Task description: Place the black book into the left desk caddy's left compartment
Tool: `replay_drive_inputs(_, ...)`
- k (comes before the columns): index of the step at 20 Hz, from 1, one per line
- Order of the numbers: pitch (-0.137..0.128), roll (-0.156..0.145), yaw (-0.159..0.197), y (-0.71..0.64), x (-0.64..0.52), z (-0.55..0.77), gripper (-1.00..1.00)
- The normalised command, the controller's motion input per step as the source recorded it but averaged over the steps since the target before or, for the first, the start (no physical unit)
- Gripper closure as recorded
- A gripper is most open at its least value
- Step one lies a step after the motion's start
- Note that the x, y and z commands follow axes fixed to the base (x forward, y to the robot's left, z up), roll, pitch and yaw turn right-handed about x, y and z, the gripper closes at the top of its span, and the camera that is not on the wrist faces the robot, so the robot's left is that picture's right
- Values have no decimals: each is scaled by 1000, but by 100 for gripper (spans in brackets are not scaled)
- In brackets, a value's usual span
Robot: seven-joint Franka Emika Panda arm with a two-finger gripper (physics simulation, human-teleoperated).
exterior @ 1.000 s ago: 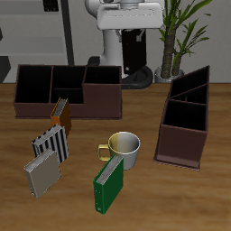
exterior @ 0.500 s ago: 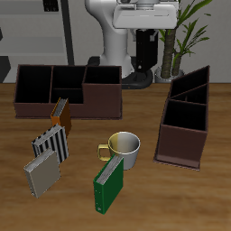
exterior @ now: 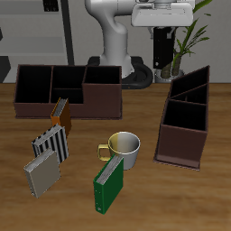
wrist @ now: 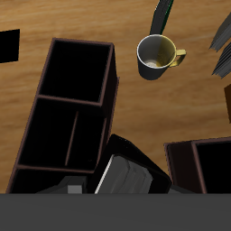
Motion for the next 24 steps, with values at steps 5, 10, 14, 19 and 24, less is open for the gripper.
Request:
replay_drive_inputs(5, 16, 34, -17, 321, -160, -117, 100)
replay_drive_inputs(10, 43, 34, -39, 353, -164, -171, 100)
replay_drive_inputs(14, 26, 71, -28, 396, -229, -133, 100)
replay_drive_inputs(19, 18, 34, -12, 182, -90, -83, 100)
replay_drive_inputs(24, 38, 21, -7, 219, -89, -227, 100)
